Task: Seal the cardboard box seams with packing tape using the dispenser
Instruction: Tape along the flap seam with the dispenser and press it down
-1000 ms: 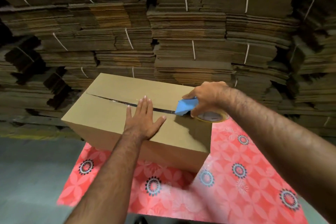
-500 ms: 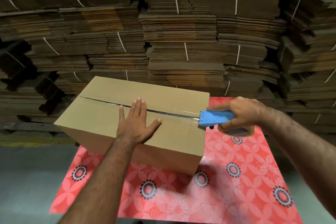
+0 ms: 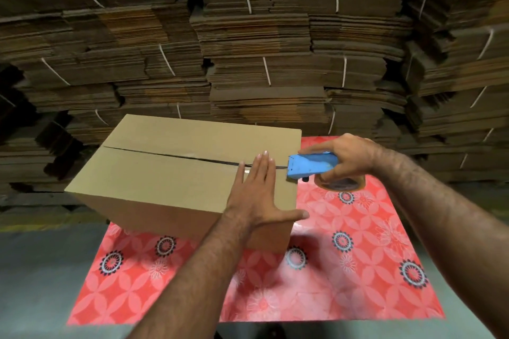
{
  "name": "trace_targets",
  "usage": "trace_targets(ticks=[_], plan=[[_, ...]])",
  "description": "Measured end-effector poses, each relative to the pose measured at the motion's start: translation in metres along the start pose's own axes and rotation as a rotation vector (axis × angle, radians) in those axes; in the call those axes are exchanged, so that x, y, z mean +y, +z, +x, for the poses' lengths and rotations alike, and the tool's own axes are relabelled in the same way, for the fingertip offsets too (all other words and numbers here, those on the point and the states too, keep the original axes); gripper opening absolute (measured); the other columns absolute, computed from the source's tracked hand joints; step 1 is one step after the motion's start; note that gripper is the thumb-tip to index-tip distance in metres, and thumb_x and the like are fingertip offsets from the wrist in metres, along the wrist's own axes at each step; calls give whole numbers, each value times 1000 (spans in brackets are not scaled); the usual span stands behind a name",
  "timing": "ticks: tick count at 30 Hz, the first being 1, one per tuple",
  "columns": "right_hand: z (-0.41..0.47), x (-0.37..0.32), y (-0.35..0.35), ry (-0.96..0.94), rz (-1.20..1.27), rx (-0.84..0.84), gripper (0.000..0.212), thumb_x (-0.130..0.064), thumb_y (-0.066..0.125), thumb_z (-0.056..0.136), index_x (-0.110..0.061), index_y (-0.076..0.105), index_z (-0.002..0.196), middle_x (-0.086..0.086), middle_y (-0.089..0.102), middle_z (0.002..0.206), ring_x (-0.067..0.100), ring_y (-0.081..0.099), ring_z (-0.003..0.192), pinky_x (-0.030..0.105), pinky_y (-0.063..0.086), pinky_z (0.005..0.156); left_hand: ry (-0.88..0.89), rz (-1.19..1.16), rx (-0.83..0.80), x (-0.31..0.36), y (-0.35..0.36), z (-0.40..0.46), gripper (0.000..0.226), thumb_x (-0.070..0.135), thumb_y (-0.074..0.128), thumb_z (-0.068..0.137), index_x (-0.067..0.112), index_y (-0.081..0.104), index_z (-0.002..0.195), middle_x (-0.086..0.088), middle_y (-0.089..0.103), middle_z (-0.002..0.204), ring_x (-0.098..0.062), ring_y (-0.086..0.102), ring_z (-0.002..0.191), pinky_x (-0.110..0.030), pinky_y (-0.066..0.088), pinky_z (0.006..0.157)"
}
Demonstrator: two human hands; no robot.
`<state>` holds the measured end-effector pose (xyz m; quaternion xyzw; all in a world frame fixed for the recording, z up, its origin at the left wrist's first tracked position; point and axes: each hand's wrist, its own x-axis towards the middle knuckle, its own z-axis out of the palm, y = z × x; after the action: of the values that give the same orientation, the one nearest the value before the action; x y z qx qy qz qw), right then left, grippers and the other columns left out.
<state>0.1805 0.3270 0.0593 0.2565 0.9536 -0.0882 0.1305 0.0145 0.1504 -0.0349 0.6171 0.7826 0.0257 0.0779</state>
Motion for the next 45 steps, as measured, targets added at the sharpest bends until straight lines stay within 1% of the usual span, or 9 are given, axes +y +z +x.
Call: trace_targets(ticks=[7, 12, 16, 23, 27, 33, 39, 43, 45], plan=[[-23, 33, 9, 38, 13, -12, 76, -73, 61, 73, -62, 32, 143, -8, 63, 110, 11, 61, 88, 31, 54, 77, -5, 28, 3, -1, 2, 2, 142, 105, 21, 58, 9, -7, 159, -4, -20, 166, -15, -20, 152, -55, -12, 120], [-28, 28, 19, 83, -11, -20, 75, -66, 63, 75, -59, 35, 144, -7, 63, 103, 12, 56, 83, 33, 53, 75, 3, 8, 8, 0, 3, 2, 140, 103, 24, 60, 9, -9, 158, -6, -22, 165, -18, -20, 152, -54, -12, 121], [-13, 2, 14, 134, -106, -21, 73, -63, 66, 78, -59, 36, 143, -14, 51, 93, 12, 51, 84, 29, 43, 67, 172, 15, -22, 8, 0, 7, 118, 84, 36, 82, 4, -4, 158, -14, -17, 166, -24, -15, 153, -49, -6, 124], [-4, -37, -16, 322, -218, -94, 69, -60, 71, 68, -63, 45, 132, -13, 61, 116, 15, 59, 99, 32, 46, 75, 294, 17, 42, 9, 8, 3, 94, 75, 17, 94, 8, 6, 159, -7, -4, 168, -19, -4, 155, -46, 3, 125], [2, -47, -21, 390, -227, -104, 72, -60, 71, 60, -64, 48, 128, -16, 54, 100, 10, 55, 89, 29, 49, 72, 173, 20, -7, -53, -2, -9, 90, 74, 6, 94, 14, 3, 160, 2, -10, 168, -10, -9, 154, -47, -1, 125], [8, -54, -21, 465, -203, -146, 78, -64, 67, 47, -69, 47, 122, -16, 60, 103, 10, 60, 90, 36, 57, 79, -65, 41, -57, -160, -22, -28, 85, 74, 2, 93, 21, 0, 160, 2, -14, 167, -13, -8, 154, -51, -1, 124], [-5, -56, -20, 410, -239, -104, 73, -52, 69, 65, -68, 43, 132, -13, 64, 117, 16, 63, 102, 29, 51, 75, -501, 68, -1, -203, -32, -32, 105, 79, 0, 87, 1, 2, 157, -20, -4, 166, -30, -4, 154, -50, 2, 124], [-18, -43, -8, 385, -116, -74, 73, -49, 76, 73, -61, 44, 138, -11, 54, 100, 19, 59, 103, 29, 41, 73, -252, 15, -11, -123, -22, -16, 118, 86, 4, 82, -6, 8, 156, -27, -1, 164, -36, -3, 153, -47, -1, 124], [-21, -40, -3, 366, -95, -51, 74, -49, 77, 74, -58, 44, 139, -8, 60, 109, 19, 57, 100, 29, 40, 74, -118, -2, -41, -73, -13, -10, 128, 89, -2, 71, -7, 8, 155, -28, -3, 163, -37, -5, 153, -47, -3, 124]])
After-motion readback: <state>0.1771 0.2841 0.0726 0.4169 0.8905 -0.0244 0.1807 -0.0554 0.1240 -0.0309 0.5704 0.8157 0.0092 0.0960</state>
